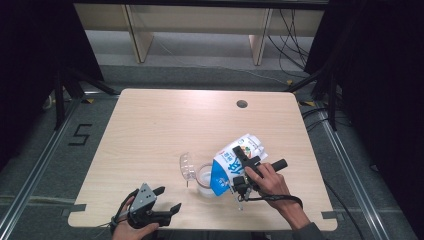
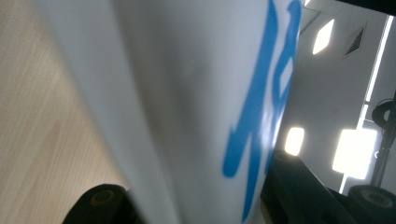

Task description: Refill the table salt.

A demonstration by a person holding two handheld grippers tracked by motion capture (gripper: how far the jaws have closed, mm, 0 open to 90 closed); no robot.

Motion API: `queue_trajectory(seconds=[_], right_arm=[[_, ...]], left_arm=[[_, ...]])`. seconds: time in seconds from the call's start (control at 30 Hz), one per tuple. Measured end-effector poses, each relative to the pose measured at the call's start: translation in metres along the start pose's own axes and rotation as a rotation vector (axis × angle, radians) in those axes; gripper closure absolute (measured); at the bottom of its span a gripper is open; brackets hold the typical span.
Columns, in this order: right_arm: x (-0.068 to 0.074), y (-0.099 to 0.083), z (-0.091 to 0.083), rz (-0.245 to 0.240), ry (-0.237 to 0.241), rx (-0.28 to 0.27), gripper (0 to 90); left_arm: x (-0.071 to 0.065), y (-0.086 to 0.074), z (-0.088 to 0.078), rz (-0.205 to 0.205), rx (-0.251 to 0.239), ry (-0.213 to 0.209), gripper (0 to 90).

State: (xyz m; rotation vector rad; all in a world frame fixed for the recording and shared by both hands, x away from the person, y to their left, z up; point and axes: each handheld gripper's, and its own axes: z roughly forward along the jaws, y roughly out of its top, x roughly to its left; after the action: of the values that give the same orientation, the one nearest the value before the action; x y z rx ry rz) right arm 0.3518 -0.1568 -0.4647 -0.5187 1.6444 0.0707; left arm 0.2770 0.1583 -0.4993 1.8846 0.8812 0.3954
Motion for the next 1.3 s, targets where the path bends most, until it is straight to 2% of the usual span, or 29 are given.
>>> queue_trajectory(seconds=[0.03, 0.1, 0.13, 0.17, 0.23, 0.33, 0.4, 0.43, 0.47, 0.5, 0.53, 0.57, 0.63, 0.77, 0.8, 0.83, 0.9, 0.93, 1.0, 1.03, 1.07, 1.2, 1.23, 1.3], right_arm=[[0.0, 0.0, 0.001, -0.001, -0.005, -0.012, 77.6], [0.003, -0.001, -0.002, 0.071, 0.019, 0.007, 77.7], [0.001, -0.001, -0.001, 0.043, 0.018, -0.01, 77.7], [0.0, -0.001, -0.001, 0.056, 0.023, -0.009, 77.6], [0.005, -0.001, -0.001, 0.132, 0.027, 0.002, 77.6], [0.002, -0.002, -0.001, 0.116, 0.036, -0.01, 77.6], [0.001, -0.003, -0.002, 0.133, 0.048, -0.013, 77.6], [0.003, -0.003, -0.002, 0.158, 0.041, -0.015, 77.7], [0.001, -0.003, -0.001, 0.141, 0.035, -0.028, 77.7], [0.003, -0.003, -0.001, 0.154, 0.025, -0.038, 77.7], [0.002, -0.003, -0.002, 0.153, 0.053, -0.019, 77.7], [0.004, -0.003, -0.004, 0.187, 0.062, 0.0, 77.7], [-0.002, -0.003, -0.002, 0.121, 0.044, -0.036, 77.7], [-0.003, -0.005, -0.003, 0.158, 0.061, -0.048, 77.7], [0.003, -0.005, -0.006, 0.263, 0.075, -0.011, 77.8], [0.001, -0.006, -0.006, 0.251, 0.076, -0.024, 77.8], [0.0, -0.008, -0.006, 0.266, 0.073, -0.042, 77.8], [-0.003, -0.009, -0.005, 0.244, 0.074, -0.051, 77.9], [0.001, -0.009, -0.008, 0.338, 0.092, -0.03, 78.0], [-0.003, -0.011, -0.007, 0.292, 0.086, -0.049, 78.1], [-0.001, -0.012, -0.007, 0.339, 0.088, -0.058, 78.1], [-0.002, -0.018, -0.008, 0.433, 0.103, -0.074, 78.4], [-0.002, -0.02, -0.009, 0.479, 0.119, -0.073, 78.4], [-0.001, -0.022, -0.009, 0.536, 0.14, -0.076, 78.7]], left_arm=[[-0.001, 0.0, 0.0, -0.012, 0.0, -0.001, 21.0], [-0.001, 0.0, 0.0, -0.012, -0.001, 0.0, 21.0], [0.0, 0.0, 0.0, -0.011, -0.001, 0.0, 21.0], [0.0, 0.0, 0.0, -0.012, -0.001, 0.0, 20.9], [0.0, 0.0, 0.0, -0.013, -0.002, 0.0, 20.9], [0.0, 0.0, 0.0, -0.013, -0.001, 0.0, 20.9], [0.0, 0.0, 0.0, -0.015, -0.005, -0.001, 20.9], [0.0, 0.0, 0.0, -0.015, -0.006, -0.002, 20.9], [0.0, 0.0, 0.0, -0.014, -0.006, -0.002, 20.9], [0.0, 0.0, 0.0, -0.014, -0.006, -0.001, 21.0], [0.0, 0.0, 0.0, -0.014, -0.006, -0.001, 20.9], [0.0, 0.0, 0.0, -0.014, -0.006, -0.001, 20.9], [0.0, 0.0, 0.0, -0.015, -0.005, -0.001, 20.9], [0.0, 0.0, 0.0, -0.011, 0.0, 0.001, 20.9], [0.0, 0.0, -0.001, -0.011, -0.001, 0.001, 20.9], [0.0, 0.0, -0.001, -0.009, 0.002, 0.004, 20.9], [0.0, 0.0, -0.001, -0.008, 0.003, 0.008, 20.9], [0.0, 0.0, -0.001, -0.011, -0.002, 0.0, 20.9], [0.0, 0.0, -0.001, -0.011, -0.002, 0.001, 20.9], [0.0, 0.0, -0.001, -0.01, -0.002, 0.001, 20.9], [0.0, 0.0, -0.001, -0.01, -0.002, 0.001, 20.9], [0.0, 0.0, -0.001, -0.011, -0.002, 0.001, 21.0], [0.0, 0.0, -0.001, -0.008, 0.002, 0.008, 20.9], [0.0, 0.0, 0.0, -0.012, -0.003, 0.001, 20.9]])
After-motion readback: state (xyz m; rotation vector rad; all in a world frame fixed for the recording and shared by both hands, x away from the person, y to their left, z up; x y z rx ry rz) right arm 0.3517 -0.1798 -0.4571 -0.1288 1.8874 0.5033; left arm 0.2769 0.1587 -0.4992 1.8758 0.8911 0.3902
